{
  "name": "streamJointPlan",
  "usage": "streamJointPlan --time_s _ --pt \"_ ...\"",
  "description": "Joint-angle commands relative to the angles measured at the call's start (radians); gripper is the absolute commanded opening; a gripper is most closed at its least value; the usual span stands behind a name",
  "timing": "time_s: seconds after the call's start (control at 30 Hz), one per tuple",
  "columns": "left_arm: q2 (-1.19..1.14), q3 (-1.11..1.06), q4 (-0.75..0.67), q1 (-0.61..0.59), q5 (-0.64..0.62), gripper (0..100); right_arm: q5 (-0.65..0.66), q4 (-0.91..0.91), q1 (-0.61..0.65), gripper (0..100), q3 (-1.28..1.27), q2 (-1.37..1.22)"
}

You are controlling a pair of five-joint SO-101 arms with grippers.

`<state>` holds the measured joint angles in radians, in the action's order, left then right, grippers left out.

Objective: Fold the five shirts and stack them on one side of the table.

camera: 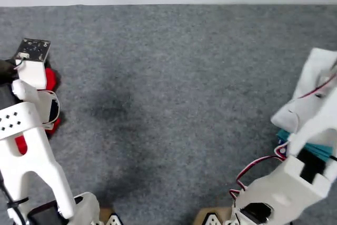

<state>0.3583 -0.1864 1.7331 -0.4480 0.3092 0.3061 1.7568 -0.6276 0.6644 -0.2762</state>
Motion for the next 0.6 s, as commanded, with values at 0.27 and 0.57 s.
streamJointPlan --time_s 0.27,0.57 --pt "0.032 0.008 0.018 0.164 -0.074 0 0.133 -0.127 -0.189 12.1 0.008 -0.188" --pt "0.032 0.008 0.020 0.170 -0.074 0 0.137 -0.157 -0.240 32.9 0.064 -0.140"
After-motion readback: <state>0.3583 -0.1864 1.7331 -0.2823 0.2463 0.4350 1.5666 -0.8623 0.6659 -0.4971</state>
